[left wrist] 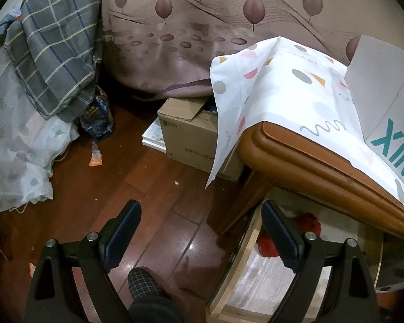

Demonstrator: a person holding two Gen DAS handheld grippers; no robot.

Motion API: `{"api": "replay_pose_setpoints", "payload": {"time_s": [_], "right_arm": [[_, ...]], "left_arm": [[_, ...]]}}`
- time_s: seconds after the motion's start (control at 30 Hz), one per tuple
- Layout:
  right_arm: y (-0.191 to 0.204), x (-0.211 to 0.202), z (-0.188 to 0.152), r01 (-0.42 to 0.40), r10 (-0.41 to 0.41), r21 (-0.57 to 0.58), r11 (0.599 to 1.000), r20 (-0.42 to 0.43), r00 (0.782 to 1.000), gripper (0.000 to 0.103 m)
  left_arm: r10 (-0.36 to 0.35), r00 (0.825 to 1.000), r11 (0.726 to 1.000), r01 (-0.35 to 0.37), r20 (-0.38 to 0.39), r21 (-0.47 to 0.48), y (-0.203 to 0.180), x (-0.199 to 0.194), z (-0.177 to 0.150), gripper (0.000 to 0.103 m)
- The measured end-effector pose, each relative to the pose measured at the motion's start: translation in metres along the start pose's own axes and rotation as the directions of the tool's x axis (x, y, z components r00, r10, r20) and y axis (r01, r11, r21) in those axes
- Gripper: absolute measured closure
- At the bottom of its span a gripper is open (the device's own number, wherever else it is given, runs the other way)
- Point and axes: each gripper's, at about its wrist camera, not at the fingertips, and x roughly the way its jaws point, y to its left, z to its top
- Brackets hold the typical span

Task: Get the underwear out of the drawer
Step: 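Move the right gripper into the drawer and grasp the dark-blue patterned garment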

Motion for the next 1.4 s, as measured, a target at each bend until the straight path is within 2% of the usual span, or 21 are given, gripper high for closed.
{"api": "replay_pose_setpoints", "payload": {"time_s": [0.3, 0.43, 0.57, 0.67, 0.87, 1.3, 1.37, 1.4], "right_arm": [[-0.01, 0.083, -0.009, 0.027, -0.037, -0.096, 0.995, -0.113, 0.993, 0.032], [-0.013, 0.104, -0.013, 0.064, -0.085, -0.182, 0.981, -0.11, 0.99, 0.03], [-0.017, 0.123, -0.016, 0.086, -0.112, -0.202, 0.976, -0.124, 0.986, 0.03], [-0.023, 0.137, -0.017, 0.071, -0.097, -0.198, 0.978, -0.125, 0.987, 0.029], [-0.035, 0.151, -0.017, 0.05, -0.073, -0.181, 0.982, -0.123, 0.99, 0.029], [-0.048, 0.162, -0.021, 0.045, -0.064, -0.142, 0.989, -0.136, 0.989, 0.026], [-0.052, 0.163, -0.023, 0.05, -0.066, -0.121, 0.991, -0.139, 0.988, 0.027], [-0.054, 0.161, -0.025, 0.058, -0.073, -0.107, 0.993, -0.134, 0.988, 0.033]], "left_arm": [[-0.005, 1.0, 0.999, 0.004, -0.022, -0.033, 0.004, 0.006, 0.001, 0.014], [-0.017, 0.999, 0.999, 0.016, -0.034, -0.037, 0.005, 0.008, 0.0, 0.014], [-0.013, 0.999, 1.0, 0.012, -0.041, -0.027, 0.002, 0.011, 0.0, 0.014], [-0.015, 0.999, 1.0, 0.014, -0.051, -0.011, -0.003, 0.013, -0.001, 0.014], [0.007, 0.999, 1.0, -0.006, -0.052, 0.026, -0.011, 0.015, -0.003, 0.014], [0.006, 0.999, 1.0, -0.005, -0.044, 0.029, -0.014, 0.014, -0.002, 0.014], [0.005, 0.999, 1.0, -0.004, -0.042, 0.026, -0.014, 0.014, -0.002, 0.014], [0.005, 0.999, 1.0, -0.004, -0.041, 0.024, -0.014, 0.014, -0.002, 0.014]]}}
